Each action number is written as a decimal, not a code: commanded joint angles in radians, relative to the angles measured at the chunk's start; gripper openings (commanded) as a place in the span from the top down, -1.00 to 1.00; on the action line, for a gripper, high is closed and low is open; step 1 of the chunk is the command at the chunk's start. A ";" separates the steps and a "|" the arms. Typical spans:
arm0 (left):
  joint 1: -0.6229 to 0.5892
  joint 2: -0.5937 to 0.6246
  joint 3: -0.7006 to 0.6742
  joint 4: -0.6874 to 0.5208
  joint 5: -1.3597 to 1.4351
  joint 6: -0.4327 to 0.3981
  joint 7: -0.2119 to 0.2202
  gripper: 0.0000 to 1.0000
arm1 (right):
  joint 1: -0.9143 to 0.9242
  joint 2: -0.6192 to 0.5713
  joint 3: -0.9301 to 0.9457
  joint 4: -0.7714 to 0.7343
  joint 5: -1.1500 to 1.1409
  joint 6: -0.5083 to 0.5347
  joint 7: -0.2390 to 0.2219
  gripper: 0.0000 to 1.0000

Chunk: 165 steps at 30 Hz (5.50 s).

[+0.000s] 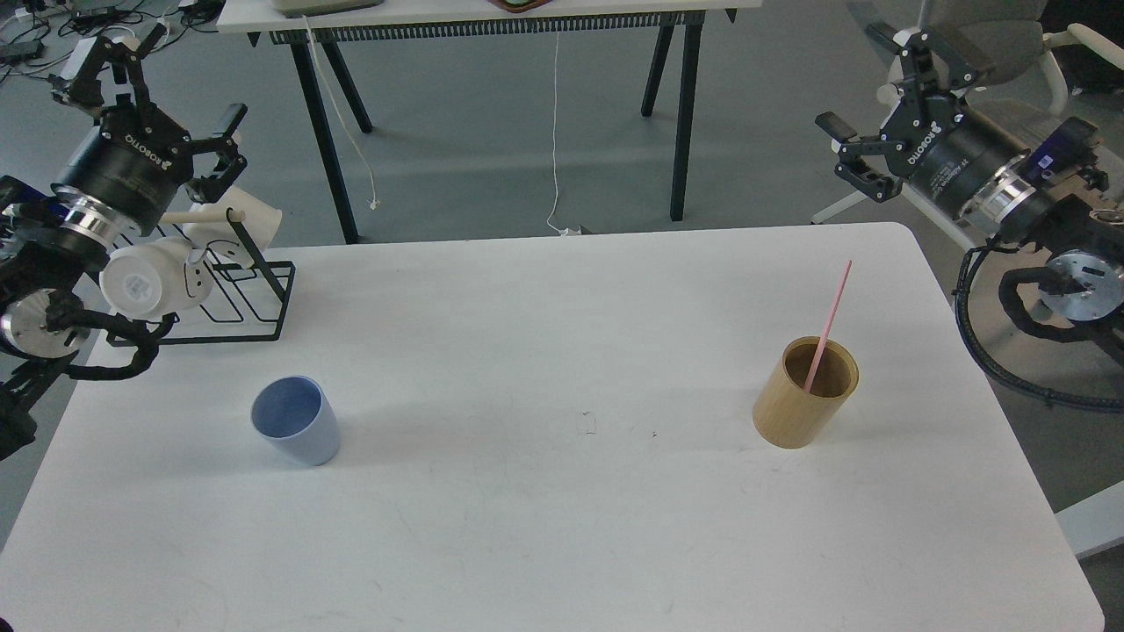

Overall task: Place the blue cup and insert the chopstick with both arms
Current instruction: 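Lower the left gripper from the rack toward the blue cup, then close the left gripper around the blue cup, then lift the blue cup and carry it toward the tan cup, lowering it, then open the left gripper and release the blue cup upright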

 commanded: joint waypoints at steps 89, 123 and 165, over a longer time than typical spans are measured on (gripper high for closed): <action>-0.085 0.339 0.302 -0.446 1.349 0.185 0.000 1.00 | -0.121 -0.085 0.155 -0.245 0.044 0.000 0.000 -1.00; -0.426 -0.522 0.655 0.077 1.693 0.173 0.000 1.00 | -0.265 -0.155 0.230 -0.362 0.150 0.000 0.000 -1.00; -0.391 -0.453 0.419 0.177 1.249 0.076 0.000 -0.67 | -0.137 -0.164 0.189 -0.331 -0.187 0.000 0.000 -1.00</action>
